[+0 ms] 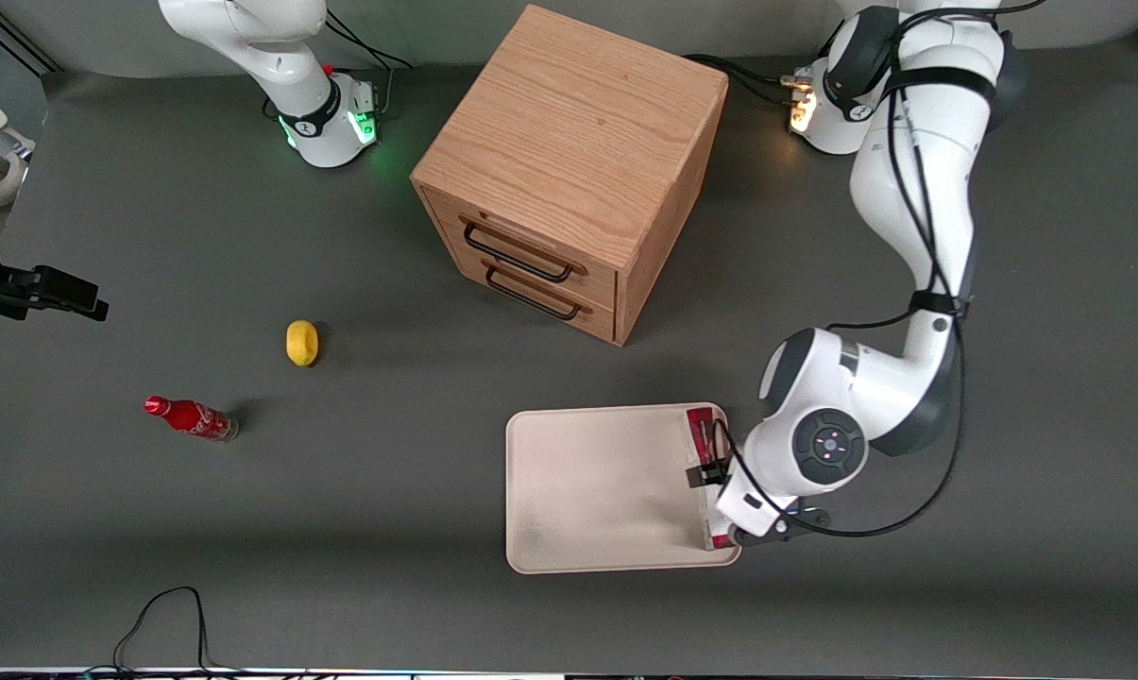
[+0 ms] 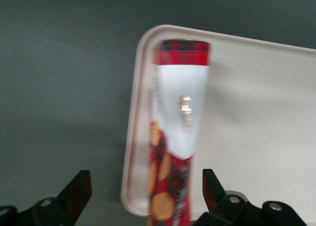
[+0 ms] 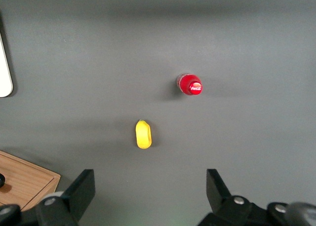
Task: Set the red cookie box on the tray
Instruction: 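Raise the open left gripper away from the tray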
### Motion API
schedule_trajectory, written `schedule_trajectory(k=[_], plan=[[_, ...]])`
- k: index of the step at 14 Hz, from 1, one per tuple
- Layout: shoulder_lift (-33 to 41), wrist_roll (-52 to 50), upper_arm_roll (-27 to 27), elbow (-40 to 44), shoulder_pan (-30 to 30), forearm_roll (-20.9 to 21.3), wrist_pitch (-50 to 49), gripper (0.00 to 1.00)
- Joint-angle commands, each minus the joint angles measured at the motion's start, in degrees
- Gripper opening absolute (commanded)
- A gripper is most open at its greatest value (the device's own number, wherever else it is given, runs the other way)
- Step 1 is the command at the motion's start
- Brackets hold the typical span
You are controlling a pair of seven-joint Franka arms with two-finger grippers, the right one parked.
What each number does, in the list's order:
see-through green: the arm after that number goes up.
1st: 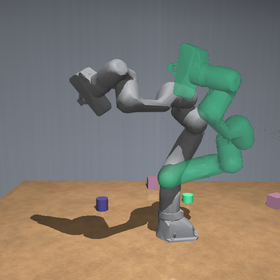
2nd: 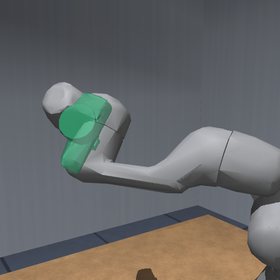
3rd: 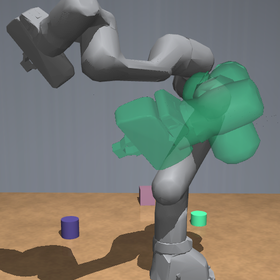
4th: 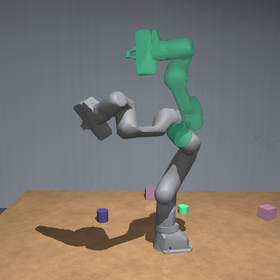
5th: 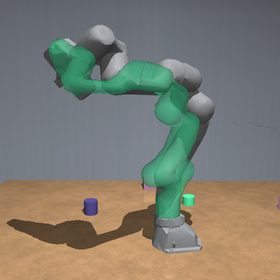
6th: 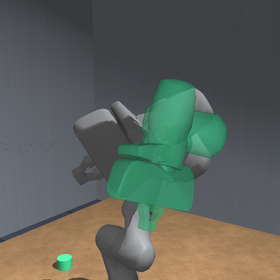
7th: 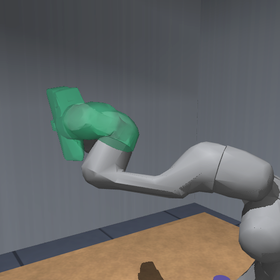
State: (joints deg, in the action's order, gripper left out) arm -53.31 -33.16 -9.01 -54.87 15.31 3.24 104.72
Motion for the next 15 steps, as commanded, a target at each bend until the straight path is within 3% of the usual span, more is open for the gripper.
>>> schedule_trajectory(k=[1,3,6,15], plan=[[6.8,5.2,0.0,-2.2,-3.4,0.6,-8.4,1.0],[12.3,8.4,-0.1,-6.4,-6.4,0.5,-10.1,1.0],[23.0,13.0,-0.1,-19.0,-10.8,0.4,-7.8,1.0],[42.8,22.7,0.0,-33.5,-19.7,-1.0,-11.2,1.0]])
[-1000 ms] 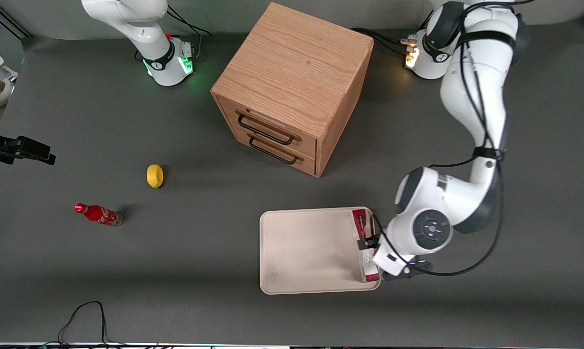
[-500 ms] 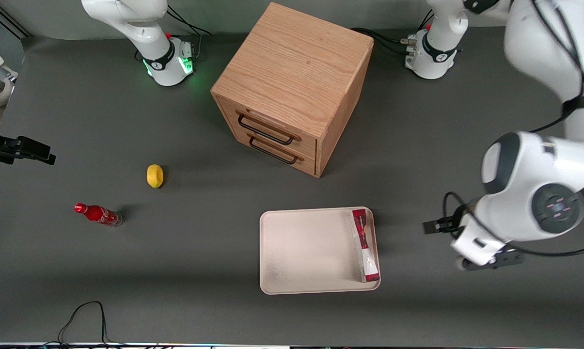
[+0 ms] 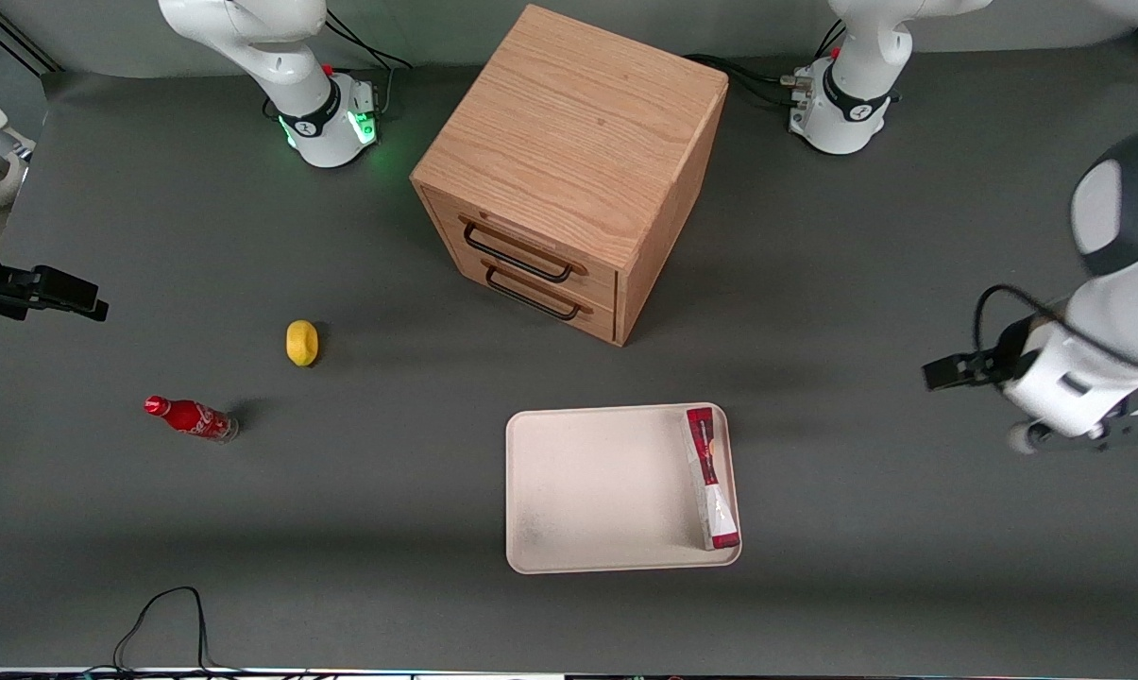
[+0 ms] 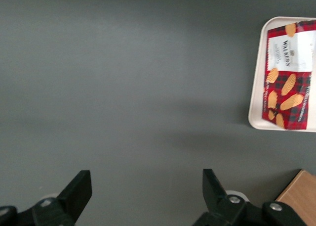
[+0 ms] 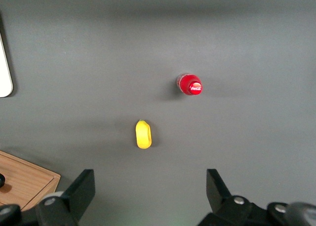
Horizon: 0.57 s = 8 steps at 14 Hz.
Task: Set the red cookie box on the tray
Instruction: 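Raise the open left gripper away from the tray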
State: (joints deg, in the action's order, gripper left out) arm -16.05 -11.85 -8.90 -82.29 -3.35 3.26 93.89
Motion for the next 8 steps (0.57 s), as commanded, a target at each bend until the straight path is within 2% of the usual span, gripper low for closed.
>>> schedule_trajectory(k=[1,3,4,8], plan=[[6.1,1.6,-0.1,-6.0,-2.0,-1.4,-1.7,1.0],[6.9,2.3,0.6,-5.5,-1.9,-1.4,-4.1,1.0],[7.4,5.3,3.5,-4.3,0.1,-1.1,-5.6,1.0],[7.8,7.7,20.0,0.6,14.0,-1.3,-11.7,1.0]])
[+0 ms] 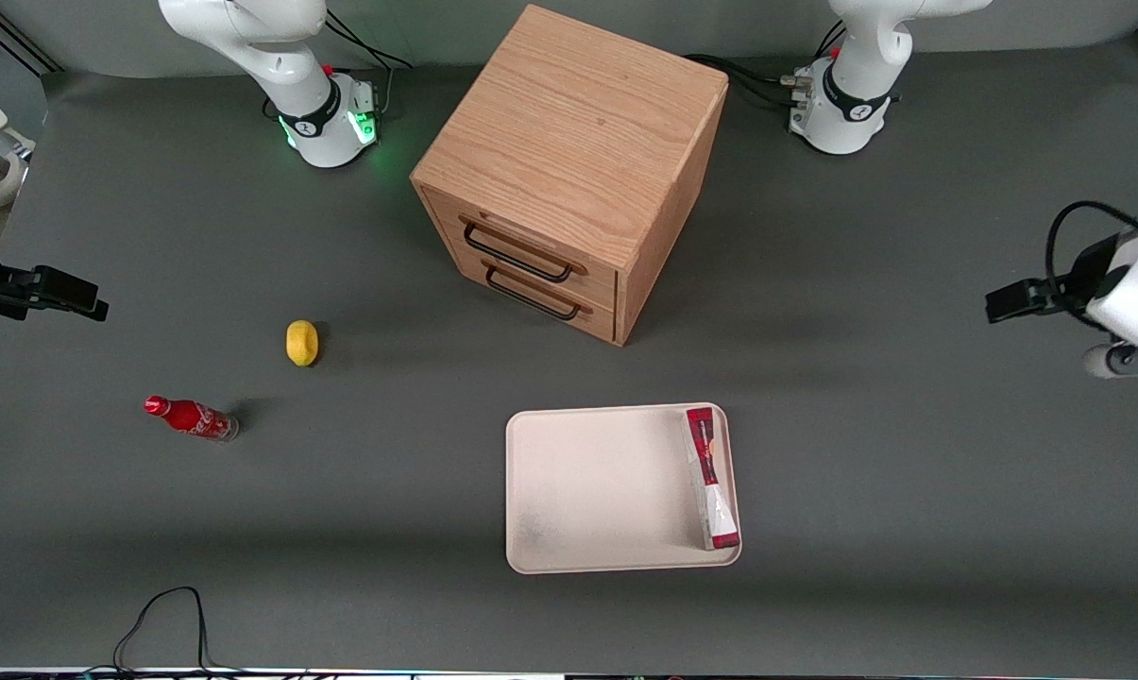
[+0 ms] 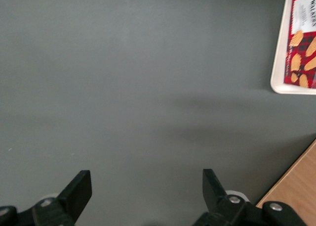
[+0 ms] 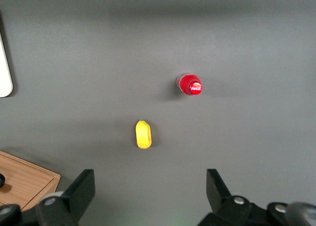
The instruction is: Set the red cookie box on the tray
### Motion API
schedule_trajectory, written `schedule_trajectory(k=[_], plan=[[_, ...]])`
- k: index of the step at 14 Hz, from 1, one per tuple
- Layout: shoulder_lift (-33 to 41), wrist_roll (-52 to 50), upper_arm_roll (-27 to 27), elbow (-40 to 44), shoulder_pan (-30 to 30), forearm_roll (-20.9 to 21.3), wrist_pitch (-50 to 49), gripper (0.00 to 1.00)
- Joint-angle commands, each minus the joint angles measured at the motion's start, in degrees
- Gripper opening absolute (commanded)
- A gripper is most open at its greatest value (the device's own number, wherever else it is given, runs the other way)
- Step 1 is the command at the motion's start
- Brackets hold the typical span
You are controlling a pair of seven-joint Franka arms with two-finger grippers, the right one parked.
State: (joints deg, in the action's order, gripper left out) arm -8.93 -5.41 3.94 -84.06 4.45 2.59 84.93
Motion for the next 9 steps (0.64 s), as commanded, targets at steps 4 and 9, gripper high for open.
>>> schedule_trajectory(k=[4,9], plan=[[1.0,0.8,7.3,2.4,5.1,-1.1,-4.8,1.0],[1.1,1.2,0.8,2.6,-3.1,-2.5,-5.1,1.0]])
